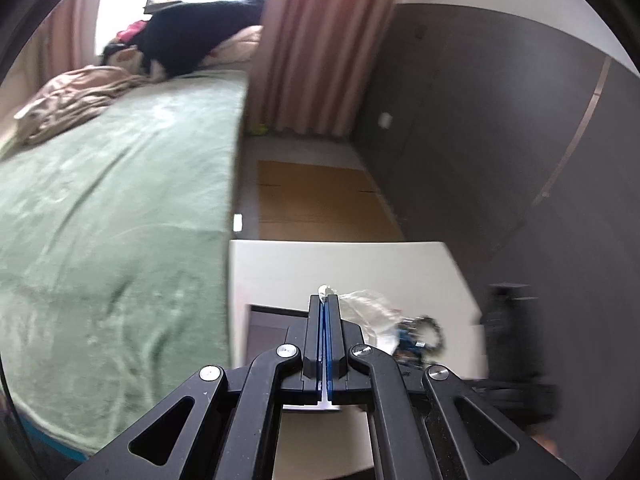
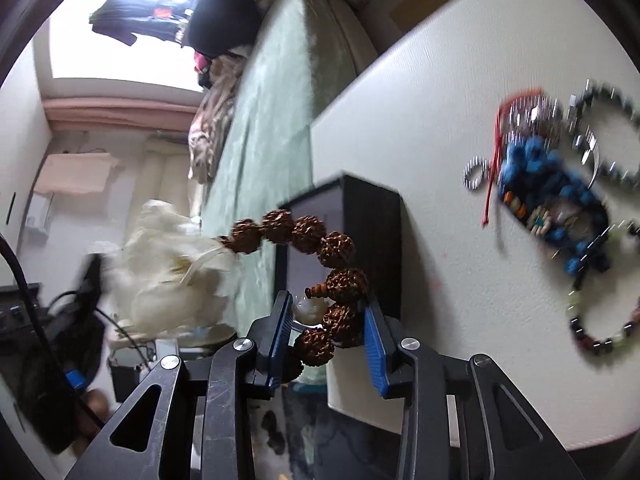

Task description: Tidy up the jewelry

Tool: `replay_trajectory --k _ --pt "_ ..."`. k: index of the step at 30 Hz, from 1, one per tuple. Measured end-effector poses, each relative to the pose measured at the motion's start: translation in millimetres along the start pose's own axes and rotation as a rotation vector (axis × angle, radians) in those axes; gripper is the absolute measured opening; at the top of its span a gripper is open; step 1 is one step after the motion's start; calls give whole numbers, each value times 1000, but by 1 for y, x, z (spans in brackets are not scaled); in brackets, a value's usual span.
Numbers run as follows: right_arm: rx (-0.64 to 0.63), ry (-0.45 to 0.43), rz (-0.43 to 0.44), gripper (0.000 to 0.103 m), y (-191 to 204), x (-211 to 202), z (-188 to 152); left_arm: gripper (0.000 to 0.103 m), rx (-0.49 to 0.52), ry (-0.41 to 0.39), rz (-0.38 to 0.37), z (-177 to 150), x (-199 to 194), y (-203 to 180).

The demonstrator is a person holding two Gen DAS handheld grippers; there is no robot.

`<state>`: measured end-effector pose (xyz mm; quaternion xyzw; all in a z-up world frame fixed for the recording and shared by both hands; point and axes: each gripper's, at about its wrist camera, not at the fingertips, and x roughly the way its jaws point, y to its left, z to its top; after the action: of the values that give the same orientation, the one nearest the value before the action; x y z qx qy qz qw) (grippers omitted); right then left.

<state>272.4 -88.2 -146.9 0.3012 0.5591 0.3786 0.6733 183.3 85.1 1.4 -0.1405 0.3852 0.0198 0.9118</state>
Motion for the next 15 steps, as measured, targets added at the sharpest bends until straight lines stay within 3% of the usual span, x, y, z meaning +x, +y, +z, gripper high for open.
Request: replay_trajectory --k 6,15 --pt "-76 -93 -9 34 25 -35 10 0 -75 34 72 -4 17 31" --pt "-138 -141 -40 34 50 -49 21 0 -131 58 88 -14 31 54"
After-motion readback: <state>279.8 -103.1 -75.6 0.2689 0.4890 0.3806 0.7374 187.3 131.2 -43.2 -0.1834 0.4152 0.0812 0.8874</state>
